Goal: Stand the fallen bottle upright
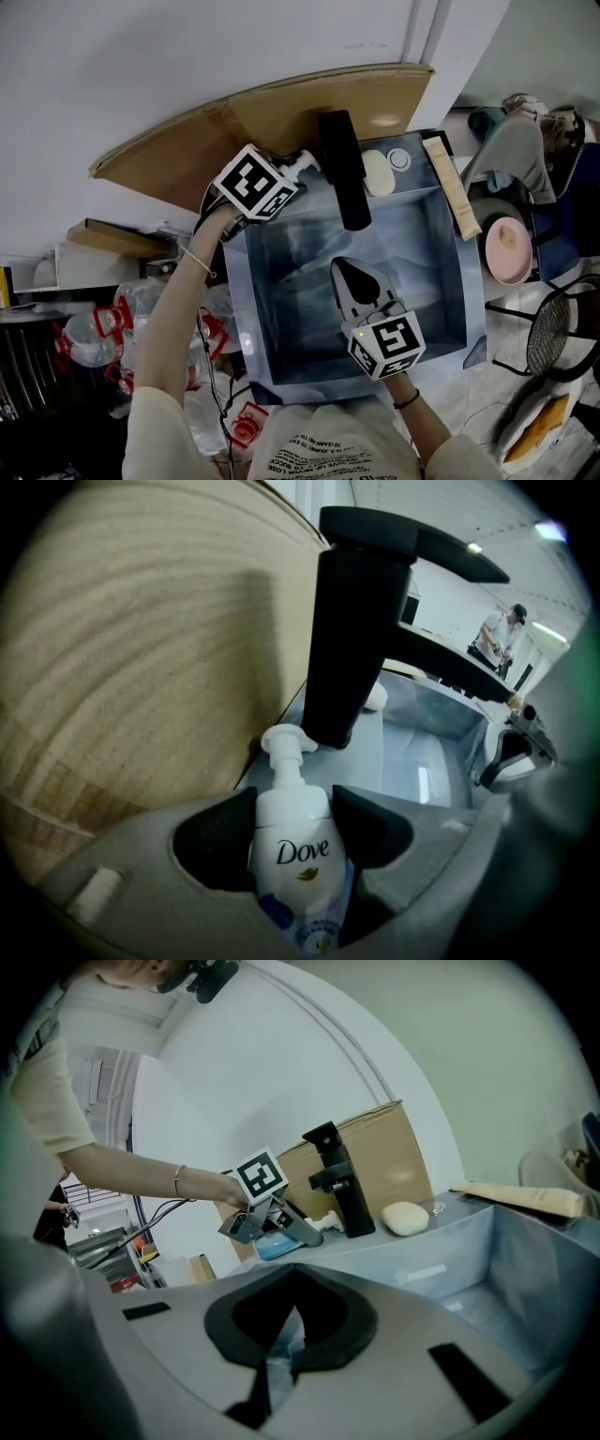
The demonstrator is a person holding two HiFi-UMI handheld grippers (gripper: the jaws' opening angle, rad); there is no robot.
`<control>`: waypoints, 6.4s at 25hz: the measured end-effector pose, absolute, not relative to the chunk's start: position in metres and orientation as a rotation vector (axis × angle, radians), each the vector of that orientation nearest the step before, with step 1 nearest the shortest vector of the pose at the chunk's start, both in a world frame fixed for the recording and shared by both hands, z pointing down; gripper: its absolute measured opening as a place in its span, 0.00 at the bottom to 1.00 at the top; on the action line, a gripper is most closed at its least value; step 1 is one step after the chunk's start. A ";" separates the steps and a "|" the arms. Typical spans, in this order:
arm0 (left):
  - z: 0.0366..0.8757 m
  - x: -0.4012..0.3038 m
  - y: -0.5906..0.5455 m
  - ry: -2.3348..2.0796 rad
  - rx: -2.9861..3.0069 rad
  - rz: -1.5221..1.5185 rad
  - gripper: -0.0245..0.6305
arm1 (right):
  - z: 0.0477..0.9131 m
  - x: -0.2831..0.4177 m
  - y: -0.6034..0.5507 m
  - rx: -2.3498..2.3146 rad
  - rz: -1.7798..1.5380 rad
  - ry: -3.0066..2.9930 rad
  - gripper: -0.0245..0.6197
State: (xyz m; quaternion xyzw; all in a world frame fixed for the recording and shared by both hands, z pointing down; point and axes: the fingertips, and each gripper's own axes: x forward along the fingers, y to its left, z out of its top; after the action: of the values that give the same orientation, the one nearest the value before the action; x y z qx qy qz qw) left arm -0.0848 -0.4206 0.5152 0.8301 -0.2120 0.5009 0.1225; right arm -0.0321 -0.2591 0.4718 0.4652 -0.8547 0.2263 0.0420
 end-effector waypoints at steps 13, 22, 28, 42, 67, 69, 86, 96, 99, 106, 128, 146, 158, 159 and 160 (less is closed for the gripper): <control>0.495 -0.091 -0.415 -0.794 2.527 1.370 0.43 | 0.468 -0.026 -0.241 1.450 0.666 -2.610 0.04; 0.449 -0.099 -0.419 -1.001 2.634 1.110 0.43 | 0.459 -0.034 -0.232 1.419 0.629 -2.628 0.04; 0.422 -0.108 -0.419 -1.132 2.682 0.930 0.43 | 0.456 -0.038 -0.228 1.402 0.607 -2.633 0.04; 0.377 -0.122 -0.422 -1.458 2.686 0.228 0.43 | 0.461 -0.039 -0.227 1.387 0.593 -2.606 0.04; 0.380 -0.124 -0.413 -1.935 2.609 -0.212 0.43 | 0.490 -0.030 -0.231 1.379 0.660 -2.547 0.04; 0.380 -0.122 -0.412 -1.951 2.618 -0.216 0.43 | 0.491 -0.029 -0.231 1.381 0.664 -2.543 0.04; 0.391 -0.125 -0.402 -2.042 2.617 -0.256 0.43 | 0.500 -0.029 -0.223 1.356 0.678 -2.538 0.04; 0.391 -0.120 -0.395 -2.032 2.685 -0.256 0.43 | 0.503 -0.029 -0.218 1.358 0.690 -2.528 0.04; 0.394 -0.119 -0.392 -2.020 2.700 -0.226 0.43 | 0.503 -0.027 -0.217 1.366 0.693 -2.523 0.04; 0.400 -0.117 -0.386 -2.008 2.707 -0.173 0.43 | 0.498 -0.028 -0.214 1.367 0.682 -2.532 0.04; 0.414 -0.121 -0.384 -1.873 2.671 0.018 0.57 | 0.479 -0.031 -0.208 1.379 0.638 -2.566 0.04; 0.407 -0.124 -0.306 -1.761 2.612 0.164 0.38 | 0.422 -0.028 -0.219 1.405 0.459 -2.641 0.04; 0.382 -0.122 -0.237 -1.666 2.645 0.238 0.13 | 0.374 -0.023 -0.223 1.414 0.344 -2.709 0.04; 0.379 -0.124 -0.232 -1.668 2.645 0.236 0.13 | 0.371 -0.022 -0.223 1.417 0.337 -2.715 0.04; 0.375 -0.127 -0.227 -1.670 2.642 0.229 0.12 | 0.368 -0.022 -0.222 1.420 0.333 -2.720 0.04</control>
State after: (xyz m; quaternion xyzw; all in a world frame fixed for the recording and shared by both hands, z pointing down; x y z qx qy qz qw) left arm -0.1265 -0.2271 0.3753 0.8431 -0.5328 0.0731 0.0036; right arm -0.0218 -0.2224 0.3680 0.4598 -0.8810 0.1077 0.0277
